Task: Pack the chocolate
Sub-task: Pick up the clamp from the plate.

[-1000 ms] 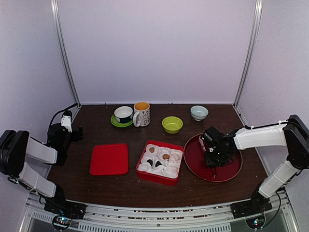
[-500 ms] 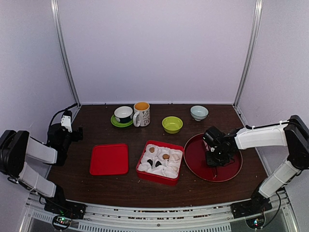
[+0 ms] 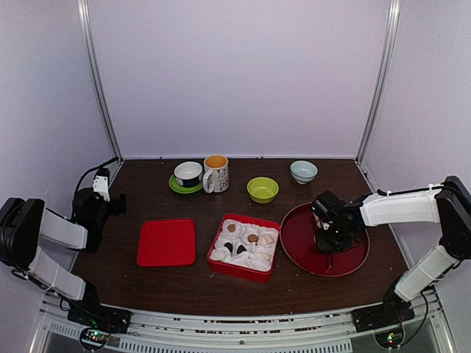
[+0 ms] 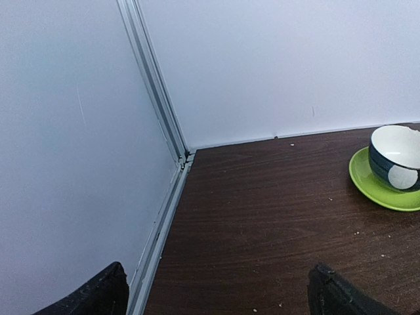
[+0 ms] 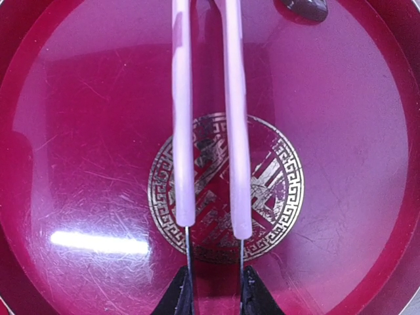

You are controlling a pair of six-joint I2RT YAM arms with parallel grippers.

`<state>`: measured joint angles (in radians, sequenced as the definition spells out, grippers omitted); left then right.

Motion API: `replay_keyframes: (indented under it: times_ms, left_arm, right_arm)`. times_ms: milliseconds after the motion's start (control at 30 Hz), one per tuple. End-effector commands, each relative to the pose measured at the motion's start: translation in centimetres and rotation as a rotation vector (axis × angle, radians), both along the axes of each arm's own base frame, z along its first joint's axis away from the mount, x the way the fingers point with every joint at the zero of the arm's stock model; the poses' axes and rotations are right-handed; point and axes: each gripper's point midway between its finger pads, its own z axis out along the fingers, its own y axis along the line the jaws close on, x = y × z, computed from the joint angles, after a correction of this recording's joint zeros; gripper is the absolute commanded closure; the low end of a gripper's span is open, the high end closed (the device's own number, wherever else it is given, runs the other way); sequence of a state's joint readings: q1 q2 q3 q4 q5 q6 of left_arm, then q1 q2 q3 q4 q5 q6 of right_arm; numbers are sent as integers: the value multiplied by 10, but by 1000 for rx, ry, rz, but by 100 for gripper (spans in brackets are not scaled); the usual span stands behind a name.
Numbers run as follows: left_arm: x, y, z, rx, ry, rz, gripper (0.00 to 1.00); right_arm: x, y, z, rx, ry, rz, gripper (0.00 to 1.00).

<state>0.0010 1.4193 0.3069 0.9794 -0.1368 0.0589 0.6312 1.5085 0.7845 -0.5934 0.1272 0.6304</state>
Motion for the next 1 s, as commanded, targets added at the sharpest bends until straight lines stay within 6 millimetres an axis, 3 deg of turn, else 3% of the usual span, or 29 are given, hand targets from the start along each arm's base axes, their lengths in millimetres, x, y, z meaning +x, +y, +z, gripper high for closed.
replay_keyframes:
  times_ms: [0, 500, 667, 867, 967]
  left_arm:
    - [4, 2, 17, -5, -64, 2, 2]
    - [4, 2, 17, -4, -65, 2, 2]
    - [4, 2, 17, -4, -64, 2, 2]
    - [4, 3, 16, -4, -63, 3, 2]
    - [4, 2, 17, -4, -65, 2, 2]
  right_arm:
    - [2, -3, 7, 0, -15, 1, 76]
    - [13, -2, 2, 26, 2, -3, 74]
    - [20, -2, 2, 43, 3, -9, 66]
    - [26, -1, -1, 60, 20, -9, 64]
    - [27, -3, -2, 57, 25, -13, 59]
